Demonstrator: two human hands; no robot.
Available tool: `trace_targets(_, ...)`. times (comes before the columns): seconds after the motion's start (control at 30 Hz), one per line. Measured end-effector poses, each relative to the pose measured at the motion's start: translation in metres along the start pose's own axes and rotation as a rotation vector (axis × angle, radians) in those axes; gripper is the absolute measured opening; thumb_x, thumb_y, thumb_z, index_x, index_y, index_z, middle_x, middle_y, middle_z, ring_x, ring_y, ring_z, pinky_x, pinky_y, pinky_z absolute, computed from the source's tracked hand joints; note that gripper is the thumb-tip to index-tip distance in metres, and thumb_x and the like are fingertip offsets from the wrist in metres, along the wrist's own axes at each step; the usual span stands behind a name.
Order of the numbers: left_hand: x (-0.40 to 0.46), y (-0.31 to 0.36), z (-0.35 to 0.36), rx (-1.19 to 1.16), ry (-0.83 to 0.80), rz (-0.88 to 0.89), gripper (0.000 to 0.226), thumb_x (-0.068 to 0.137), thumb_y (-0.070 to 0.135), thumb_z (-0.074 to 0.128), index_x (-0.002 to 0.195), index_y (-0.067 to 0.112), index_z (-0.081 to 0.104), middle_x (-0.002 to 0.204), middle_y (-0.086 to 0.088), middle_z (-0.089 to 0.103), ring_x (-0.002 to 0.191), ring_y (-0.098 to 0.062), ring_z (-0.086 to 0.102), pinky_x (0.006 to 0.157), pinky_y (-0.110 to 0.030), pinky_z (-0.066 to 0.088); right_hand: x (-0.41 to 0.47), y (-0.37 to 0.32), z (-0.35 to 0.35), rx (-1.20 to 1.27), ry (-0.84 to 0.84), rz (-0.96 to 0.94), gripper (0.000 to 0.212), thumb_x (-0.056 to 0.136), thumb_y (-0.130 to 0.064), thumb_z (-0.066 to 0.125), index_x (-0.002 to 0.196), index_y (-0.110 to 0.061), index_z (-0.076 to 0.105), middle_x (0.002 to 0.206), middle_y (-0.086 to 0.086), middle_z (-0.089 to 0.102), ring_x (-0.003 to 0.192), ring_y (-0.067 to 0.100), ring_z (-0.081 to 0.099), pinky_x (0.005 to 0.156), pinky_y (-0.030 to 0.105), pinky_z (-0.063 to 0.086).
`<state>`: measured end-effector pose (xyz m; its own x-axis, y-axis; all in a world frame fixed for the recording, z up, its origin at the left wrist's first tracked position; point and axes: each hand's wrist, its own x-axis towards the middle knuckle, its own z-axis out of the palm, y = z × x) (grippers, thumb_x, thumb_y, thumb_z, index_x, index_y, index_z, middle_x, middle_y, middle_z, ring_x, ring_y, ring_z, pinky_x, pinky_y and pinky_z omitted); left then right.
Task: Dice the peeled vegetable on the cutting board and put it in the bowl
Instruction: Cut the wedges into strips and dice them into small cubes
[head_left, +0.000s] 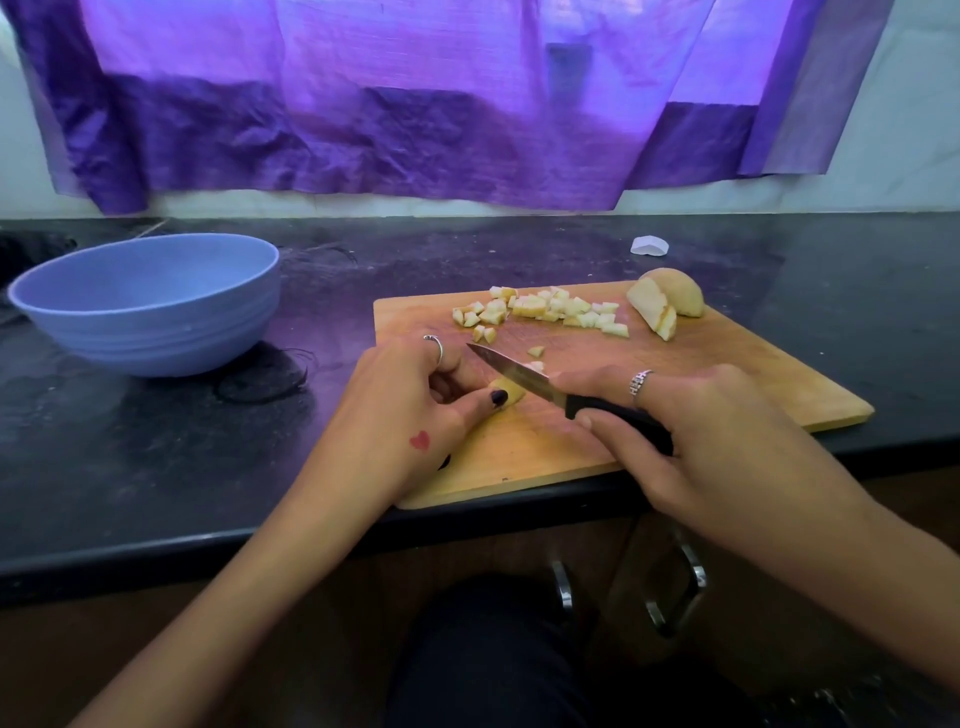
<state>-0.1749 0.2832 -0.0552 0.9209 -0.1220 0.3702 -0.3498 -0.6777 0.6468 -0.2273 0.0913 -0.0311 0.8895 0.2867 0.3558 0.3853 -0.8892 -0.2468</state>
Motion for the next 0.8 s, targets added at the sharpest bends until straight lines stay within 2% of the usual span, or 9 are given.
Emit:
trace_targets(0.13, 0.001, -0.001, 0.000, -0.026, -0.013, 0.003, 0.014, 0.076, 0.026, 0.077, 0.066, 0.025, 0.068, 0.061, 0.015, 0.057, 0.052, 0.006, 0.050, 0.051, -0.005, 0.034, 0.013, -0.007, -0.003, -0.044, -0.081, -0.025, 0.036, 0.092, -0.044, 0.042, 0.126, -0.043, 0.053, 0.100, -0.009, 0.069, 0.089, 0.014, 0.062, 0.083, 0.040, 0.050)
trace_targets(0.2, 0.002, -0.002, 0.000, -0.031, -0.019, -0.004, 0.011, 0.077, 0.028, 0.077, 0.068, 0.025, 0.070, 0.067, 0.013, 0.062, 0.051, 0.004, 0.049, 0.051, -0.006, 0.034, 0.025, -0.011, -0.005, -0.121, -0.122, -0.053, 0.035, 0.095, -0.044, 0.042, 0.129, -0.045, 0.048, 0.112, -0.009, 0.064, 0.113, 0.015, 0.053, 0.105, 0.039, 0.037)
trace_targets(0.27, 0.001, -0.001, 0.001, -0.021, -0.009, -0.011, 0.012, 0.077, 0.029, 0.076, 0.067, 0.024, 0.071, 0.066, 0.013, 0.061, 0.051, 0.004, 0.049, 0.050, -0.006, 0.033, 0.031, -0.014, -0.005, -0.148, -0.142, -0.074, 0.034, 0.097, -0.043, 0.042, 0.130, -0.044, 0.046, 0.116, -0.008, 0.063, 0.124, 0.021, 0.046, 0.110, 0.039, 0.028)
trace_targets(0.33, 0.001, 0.001, 0.002, -0.004, 0.014, -0.005, 0.013, 0.077, 0.027, 0.076, 0.067, 0.020, 0.072, 0.066, 0.014, 0.060, 0.053, 0.003, 0.049, 0.052, -0.006, 0.033, 0.029, -0.014, -0.002, -0.150, -0.149, -0.075, 0.035, 0.097, -0.043, 0.041, 0.131, -0.044, 0.044, 0.118, -0.006, 0.062, 0.123, 0.023, 0.047, 0.104, 0.037, 0.034)
trace_targets(0.43, -0.001, 0.006, 0.004, 0.052, 0.042, 0.015, 0.017, 0.078, 0.027, 0.075, 0.065, 0.019, 0.069, 0.067, 0.015, 0.056, 0.057, 0.002, 0.049, 0.054, -0.005, 0.034, 0.017, -0.011, -0.004, -0.122, -0.152, -0.060, 0.038, 0.097, -0.044, 0.037, 0.134, -0.048, 0.038, 0.117, -0.011, 0.060, 0.109, 0.013, 0.054, 0.079, 0.028, 0.045)
trace_targets(0.53, -0.004, 0.008, 0.004, 0.069, 0.064, 0.040, 0.023, 0.079, 0.024, 0.075, 0.060, 0.022, 0.061, 0.064, 0.018, 0.049, 0.062, 0.010, 0.049, 0.055, -0.004, 0.034, -0.003, -0.008, -0.008, -0.139, -0.149, -0.072, 0.039, 0.095, -0.047, 0.031, 0.133, -0.050, 0.036, 0.096, -0.013, 0.062, 0.088, 0.011, 0.057, 0.069, 0.029, 0.045)
trace_targets(0.63, -0.003, 0.006, 0.004, 0.099, 0.071, 0.041, 0.025, 0.079, 0.028, 0.075, 0.063, 0.012, 0.064, 0.065, 0.011, 0.052, 0.060, -0.003, 0.048, 0.055, -0.012, 0.036, -0.017, -0.003, -0.011, -0.156, -0.133, -0.056, 0.042, 0.088, -0.050, 0.027, 0.127, -0.050, 0.042, 0.080, -0.010, 0.067, 0.074, 0.017, 0.063, 0.061, 0.037, 0.051)
trace_targets(0.7, -0.002, 0.005, 0.003, 0.090, 0.053, 0.023, 0.025, 0.078, 0.032, 0.075, 0.067, 0.011, 0.068, 0.066, 0.007, 0.056, 0.060, -0.007, 0.049, 0.057, -0.018, 0.037, -0.019, 0.003, -0.010, -0.203, -0.024, -0.067, 0.038, 0.088, -0.048, 0.032, 0.122, -0.045, 0.051, 0.067, -0.007, 0.065, 0.060, 0.020, 0.062, 0.047, 0.038, 0.049)
trace_targets(0.8, -0.002, 0.002, 0.000, 0.030, 0.019, -0.016, 0.020, 0.078, 0.032, 0.075, 0.069, 0.014, 0.071, 0.063, 0.004, 0.062, 0.054, -0.006, 0.051, 0.058, -0.021, 0.042, -0.015, 0.001, -0.004, -0.172, 0.110, -0.057, 0.031, 0.093, -0.040, 0.043, 0.120, -0.039, 0.058, 0.056, -0.004, 0.061, 0.052, 0.023, 0.058, 0.043, 0.037, 0.045)
